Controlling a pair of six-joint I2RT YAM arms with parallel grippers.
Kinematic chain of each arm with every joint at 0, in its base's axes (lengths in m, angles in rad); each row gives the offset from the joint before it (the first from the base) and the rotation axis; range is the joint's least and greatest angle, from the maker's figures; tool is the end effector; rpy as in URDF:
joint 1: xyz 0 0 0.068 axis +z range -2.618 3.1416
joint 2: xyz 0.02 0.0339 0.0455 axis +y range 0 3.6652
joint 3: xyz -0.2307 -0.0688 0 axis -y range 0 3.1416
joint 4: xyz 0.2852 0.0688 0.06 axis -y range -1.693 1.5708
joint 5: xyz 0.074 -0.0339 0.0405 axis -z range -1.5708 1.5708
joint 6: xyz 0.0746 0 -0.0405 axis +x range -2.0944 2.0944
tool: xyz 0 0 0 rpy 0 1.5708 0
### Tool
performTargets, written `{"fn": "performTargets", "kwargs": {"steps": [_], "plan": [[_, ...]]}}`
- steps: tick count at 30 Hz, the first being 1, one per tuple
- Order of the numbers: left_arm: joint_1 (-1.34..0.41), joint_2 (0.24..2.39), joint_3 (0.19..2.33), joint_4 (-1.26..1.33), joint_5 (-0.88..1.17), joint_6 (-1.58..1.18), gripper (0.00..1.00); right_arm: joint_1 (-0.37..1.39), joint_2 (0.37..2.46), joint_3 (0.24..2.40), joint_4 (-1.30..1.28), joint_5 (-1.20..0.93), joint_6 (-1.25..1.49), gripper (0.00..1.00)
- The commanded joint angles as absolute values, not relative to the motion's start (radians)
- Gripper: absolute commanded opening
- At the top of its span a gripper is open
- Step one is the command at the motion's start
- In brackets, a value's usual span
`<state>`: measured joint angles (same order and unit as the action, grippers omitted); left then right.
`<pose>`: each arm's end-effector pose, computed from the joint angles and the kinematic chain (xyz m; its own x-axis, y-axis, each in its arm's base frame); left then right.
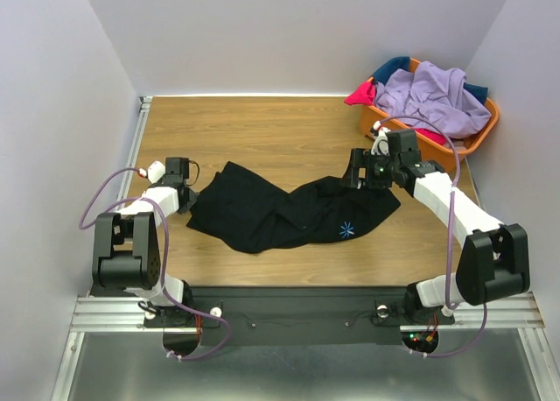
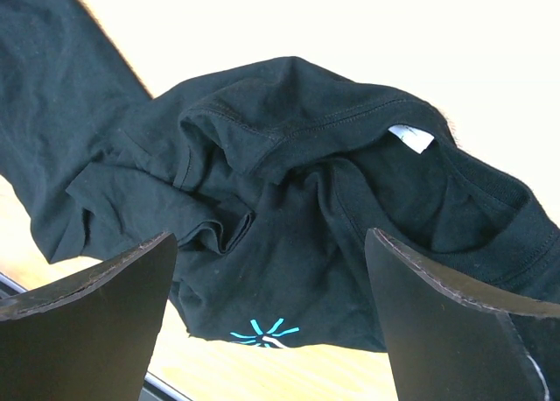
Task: Fold and stack the t-shirts
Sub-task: Flatten the tshirt out
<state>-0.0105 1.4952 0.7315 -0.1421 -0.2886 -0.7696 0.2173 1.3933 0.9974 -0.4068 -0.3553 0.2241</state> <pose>0.3401 0.0177 0.0751 -0.4499 -0.6624 -0.5990 -0.6664 0.6955 -0.2685 0.3514 0.1042 0.1824 -0.7821 0.0407 -0.6218 -0.2711 0.8763 0.3983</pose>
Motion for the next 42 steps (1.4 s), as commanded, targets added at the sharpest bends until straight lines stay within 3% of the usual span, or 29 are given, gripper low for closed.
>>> {"fn": "performTargets", "kwargs": {"steps": [1, 13, 30, 42], "plan": [[-0.009, 1.454, 0.778, -0.176, -0.229, -0.732, 0.00, 0.230, 1.382, 1.023, -0.367, -0.374, 0.192, 0.93], [0.041, 1.270, 0.907, -0.271, -0.207, -0.730, 0.00, 0.363, 1.479, 1.057, -0.364, -0.322, 0.219, 0.91], [0.097, 1.284, 0.962, -0.293, -0.163, -0.649, 0.00, 0.719, 1.659, 1.192, -0.368, -0.313, 0.111, 0.86], [0.115, 1.281, 0.956, -0.290, -0.132, -0.635, 0.00, 0.819, 1.769, 1.177, -0.370, -0.008, 0.081, 0.79]]}}
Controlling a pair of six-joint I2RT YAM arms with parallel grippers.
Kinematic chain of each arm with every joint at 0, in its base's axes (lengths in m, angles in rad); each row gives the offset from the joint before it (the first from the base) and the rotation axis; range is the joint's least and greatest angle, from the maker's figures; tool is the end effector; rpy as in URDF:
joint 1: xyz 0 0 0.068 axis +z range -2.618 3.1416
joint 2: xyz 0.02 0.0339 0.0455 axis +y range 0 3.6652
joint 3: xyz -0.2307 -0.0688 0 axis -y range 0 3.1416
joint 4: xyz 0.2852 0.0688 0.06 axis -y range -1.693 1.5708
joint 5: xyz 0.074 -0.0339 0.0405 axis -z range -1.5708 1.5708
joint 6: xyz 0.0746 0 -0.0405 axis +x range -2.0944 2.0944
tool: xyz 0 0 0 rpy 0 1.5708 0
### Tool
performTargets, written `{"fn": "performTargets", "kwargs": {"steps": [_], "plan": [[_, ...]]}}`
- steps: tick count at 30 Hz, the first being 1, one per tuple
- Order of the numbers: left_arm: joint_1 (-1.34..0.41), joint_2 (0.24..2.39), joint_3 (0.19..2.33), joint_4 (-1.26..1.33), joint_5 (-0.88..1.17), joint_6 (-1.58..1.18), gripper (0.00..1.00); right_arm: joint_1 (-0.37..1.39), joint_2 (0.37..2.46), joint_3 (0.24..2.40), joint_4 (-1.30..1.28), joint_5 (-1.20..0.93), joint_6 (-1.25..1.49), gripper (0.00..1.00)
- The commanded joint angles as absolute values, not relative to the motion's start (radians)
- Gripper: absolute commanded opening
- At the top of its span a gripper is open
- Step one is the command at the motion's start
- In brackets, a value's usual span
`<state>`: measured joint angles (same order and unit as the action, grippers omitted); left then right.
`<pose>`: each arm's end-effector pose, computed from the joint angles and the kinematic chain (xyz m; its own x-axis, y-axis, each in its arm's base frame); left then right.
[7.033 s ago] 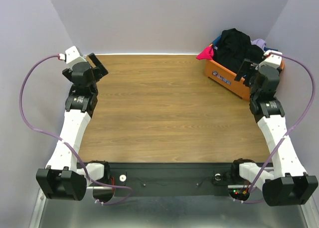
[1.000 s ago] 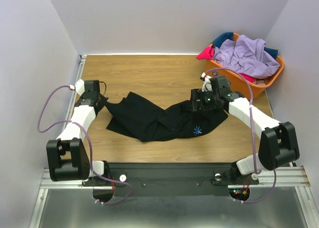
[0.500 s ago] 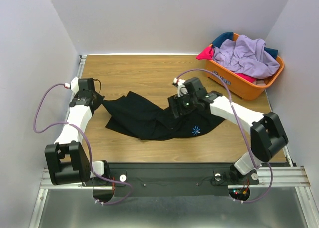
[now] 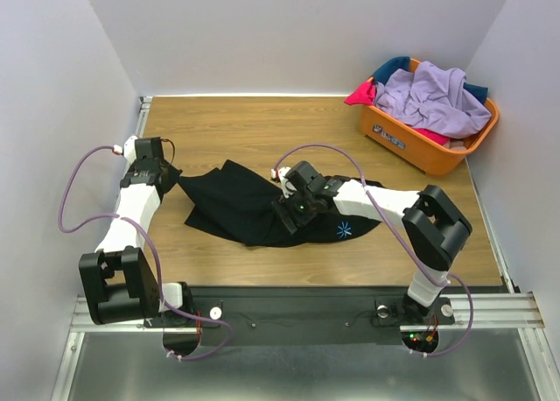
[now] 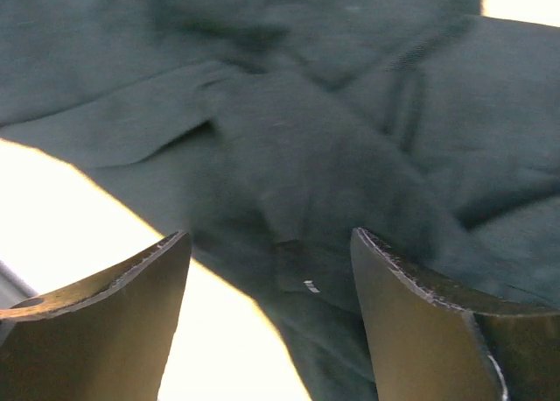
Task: Fold and stack the t-shirts
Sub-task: Flatten the tshirt out
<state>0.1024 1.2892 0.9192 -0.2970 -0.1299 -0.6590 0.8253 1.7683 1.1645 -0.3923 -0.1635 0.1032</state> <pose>0.3569 0.0464 0.1964 -0.3625 -0.6476 -0.6702 -0.5370 0.7329 -0.4177 0.2721 0.3127 0.1033 -0.6472 -0.5512 -0.5266 -0.7221 0.6646 0.1919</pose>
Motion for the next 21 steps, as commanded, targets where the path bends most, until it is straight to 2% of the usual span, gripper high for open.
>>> {"fn": "performTargets", "kwargs": {"steps": [1, 7, 10, 14, 18, 21], "plan": [[0.115, 1.279, 0.956, -0.293, -0.130, -0.634, 0.00, 0.821, 1.775, 1.175, -0.370, 0.000, 0.084, 0.77], [0.123, 1.267, 0.966, -0.307, -0.132, -0.621, 0.00, 0.821, 1.805, 1.160, -0.365, 0.121, 0.089, 0.64], [0.127, 1.262, 0.973, -0.313, -0.135, -0.618, 0.00, 0.821, 1.819, 1.160, -0.365, 0.127, 0.092, 0.52], [0.133, 1.261, 0.983, -0.322, -0.135, -0.611, 0.00, 0.821, 1.790, 1.163, -0.368, 0.144, 0.109, 0.19], [0.140, 1.259, 1.014, -0.336, -0.144, -0.592, 0.00, 0.819, 1.703, 1.192, -0.396, 0.204, 0.155, 0.02], [0.149, 1.261, 1.049, -0.350, -0.158, -0.574, 0.00, 0.813, 1.622, 1.241, -0.454, 0.256, 0.176, 0.00]]}}
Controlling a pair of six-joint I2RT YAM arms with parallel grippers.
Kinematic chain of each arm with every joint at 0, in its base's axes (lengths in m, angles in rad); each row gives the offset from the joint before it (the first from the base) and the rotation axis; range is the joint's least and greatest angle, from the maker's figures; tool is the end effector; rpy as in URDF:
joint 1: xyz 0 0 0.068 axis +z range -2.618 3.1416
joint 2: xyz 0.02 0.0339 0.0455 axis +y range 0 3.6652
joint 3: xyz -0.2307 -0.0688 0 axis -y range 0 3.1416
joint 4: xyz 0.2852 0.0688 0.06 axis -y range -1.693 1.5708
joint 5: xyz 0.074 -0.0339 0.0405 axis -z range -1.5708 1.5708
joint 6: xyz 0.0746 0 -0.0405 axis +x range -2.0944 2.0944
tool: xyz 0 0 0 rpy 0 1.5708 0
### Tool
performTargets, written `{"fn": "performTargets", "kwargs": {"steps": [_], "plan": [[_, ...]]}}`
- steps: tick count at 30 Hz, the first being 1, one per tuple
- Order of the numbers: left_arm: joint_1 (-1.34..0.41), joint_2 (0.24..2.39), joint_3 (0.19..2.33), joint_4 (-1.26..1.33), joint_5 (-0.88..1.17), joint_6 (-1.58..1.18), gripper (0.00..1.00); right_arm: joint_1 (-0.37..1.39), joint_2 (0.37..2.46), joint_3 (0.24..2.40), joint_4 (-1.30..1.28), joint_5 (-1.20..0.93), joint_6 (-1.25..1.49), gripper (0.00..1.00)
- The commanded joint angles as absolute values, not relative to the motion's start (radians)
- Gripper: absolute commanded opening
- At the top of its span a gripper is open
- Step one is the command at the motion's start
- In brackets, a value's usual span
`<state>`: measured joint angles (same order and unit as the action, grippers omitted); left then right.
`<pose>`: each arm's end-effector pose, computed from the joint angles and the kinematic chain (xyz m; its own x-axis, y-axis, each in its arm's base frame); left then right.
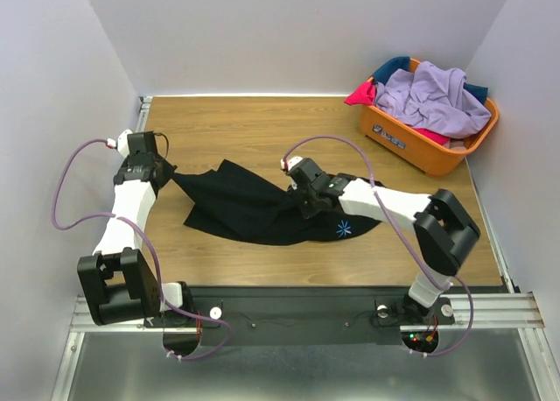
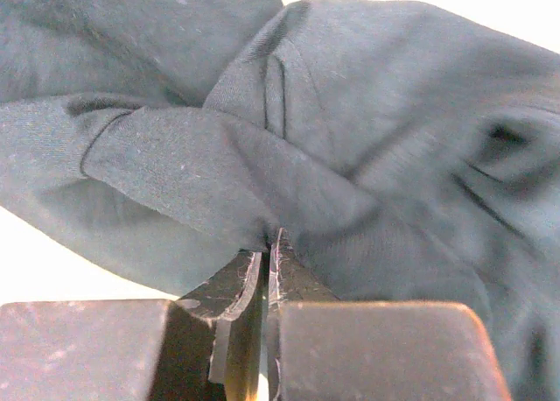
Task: Fold and stack the t-shirts
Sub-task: Flatten the tshirt out
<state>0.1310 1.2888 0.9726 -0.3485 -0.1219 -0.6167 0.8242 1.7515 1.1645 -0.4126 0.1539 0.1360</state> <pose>0.3578 0.0563 0.2121 -0.3690 -0.6276 -0.6855 -0.5369 0.7460 -0.3940 0.2882 0.2947 0.1082 -0.6568 -0.5125 -0.5531 -0.5854 0.8089 -0.0545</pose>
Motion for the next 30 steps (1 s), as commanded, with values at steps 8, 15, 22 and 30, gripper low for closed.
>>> {"fn": "performTargets", "kwargs": {"steps": [8, 15, 22, 30], "plan": [[0.253, 1.279, 1.244, -0.402, -0.138, -0.522, 0.00, 0.620, 1.448, 1.481, -0.621, 0.385, 0.163, 0.00], [0.272, 1.342, 1.538, -0.459, -0.028, -0.511, 0.00, 0.537, 1.454, 1.728, -0.632, 0.538, -0.023, 0.00], [0.272, 1.399, 1.883, -0.456, 0.143, -0.499, 0.00, 0.494, 1.583, 2.106, -0.630, 0.604, -0.166, 0.01], [0.272, 1.364, 2.092, -0.391, 0.239, -0.451, 0.00, 0.486, 1.542, 2.229, -0.584, 0.534, -0.268, 0.00]]}}
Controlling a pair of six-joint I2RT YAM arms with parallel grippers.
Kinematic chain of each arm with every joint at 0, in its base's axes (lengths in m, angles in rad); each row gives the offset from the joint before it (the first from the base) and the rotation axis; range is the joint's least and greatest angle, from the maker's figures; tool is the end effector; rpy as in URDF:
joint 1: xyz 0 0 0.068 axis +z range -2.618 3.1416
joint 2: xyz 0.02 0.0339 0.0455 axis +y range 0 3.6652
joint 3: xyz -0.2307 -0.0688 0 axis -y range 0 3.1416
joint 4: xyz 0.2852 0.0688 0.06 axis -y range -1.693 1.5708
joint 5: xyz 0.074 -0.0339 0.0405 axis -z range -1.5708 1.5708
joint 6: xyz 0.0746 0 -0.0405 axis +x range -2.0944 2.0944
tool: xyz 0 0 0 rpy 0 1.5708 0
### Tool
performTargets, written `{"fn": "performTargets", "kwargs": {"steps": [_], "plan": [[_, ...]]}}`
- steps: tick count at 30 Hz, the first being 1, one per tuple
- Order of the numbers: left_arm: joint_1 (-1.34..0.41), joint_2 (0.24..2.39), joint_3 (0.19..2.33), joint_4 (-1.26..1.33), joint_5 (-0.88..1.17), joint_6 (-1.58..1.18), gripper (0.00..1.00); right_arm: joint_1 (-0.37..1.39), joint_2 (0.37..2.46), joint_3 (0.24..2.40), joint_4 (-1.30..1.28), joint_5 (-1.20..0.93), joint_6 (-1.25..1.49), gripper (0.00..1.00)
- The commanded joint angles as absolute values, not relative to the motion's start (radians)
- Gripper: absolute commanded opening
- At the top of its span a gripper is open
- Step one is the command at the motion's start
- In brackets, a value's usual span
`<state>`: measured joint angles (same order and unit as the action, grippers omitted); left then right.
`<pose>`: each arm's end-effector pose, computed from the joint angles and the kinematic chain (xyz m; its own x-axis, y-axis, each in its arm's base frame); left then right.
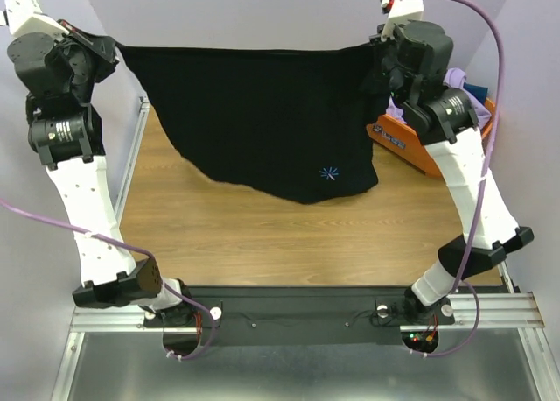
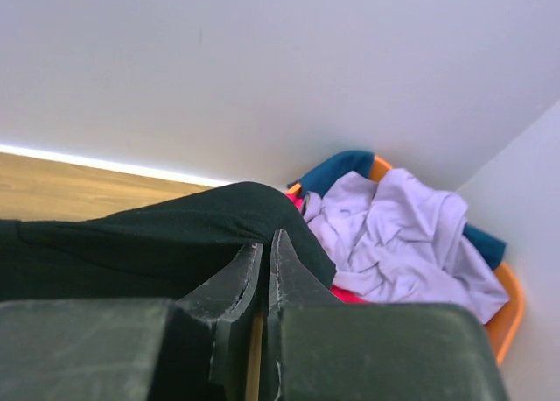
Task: Fold and stack the t-shirts
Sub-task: Flatten the tshirt out
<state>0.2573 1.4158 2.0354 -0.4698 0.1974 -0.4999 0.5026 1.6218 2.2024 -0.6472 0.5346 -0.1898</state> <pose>0.3202 0.0691 0.5779 0.1564 -0.4449 -0.8818 0.0148 0.8938 -0.4483 0.3471 0.1474 0.5413 -0.0631 -0.2199 -0.9735 0.0194 0.9750 -0.2215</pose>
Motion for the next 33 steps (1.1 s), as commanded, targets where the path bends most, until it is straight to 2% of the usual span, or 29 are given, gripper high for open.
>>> {"fn": "performTargets", "kwargs": {"steps": [1, 10, 18, 24, 29, 33], "plan": [[0.272, 1.353, 2.091, -0.382, 0.244, -0.451, 0.00, 0.488, 1.520, 2.221, -0.581, 0.514, -0.270, 0.00], [0.272, 1.200, 2.095, -0.351, 0.281, -0.509, 0.00, 0.486, 1.278, 2.216, -0.522, 0.286, -0.321, 0.00], [0.272, 1.131, 2.272, -0.296, 0.241, -0.569, 0.00, 0.488, 1.207, 2.365, -0.474, 0.158, -0.302, 0.00], [0.272, 1.097, 2.315, -0.204, 0.207, -0.610, 0.00, 0.486, 1.192, 2.408, -0.374, 0.074, -0.252, 0.00], [0.272, 1.106, 2.206, -0.163, 0.242, -0.640, 0.00, 0.486, 1.232, 2.347, -0.362, 0.110, -0.287, 0.00], [0.272, 1.143, 2.003, -0.156, 0.328, -0.661, 0.00, 0.486, 1.269, 2.208, -0.359, 0.202, -0.356, 0.00]]}}
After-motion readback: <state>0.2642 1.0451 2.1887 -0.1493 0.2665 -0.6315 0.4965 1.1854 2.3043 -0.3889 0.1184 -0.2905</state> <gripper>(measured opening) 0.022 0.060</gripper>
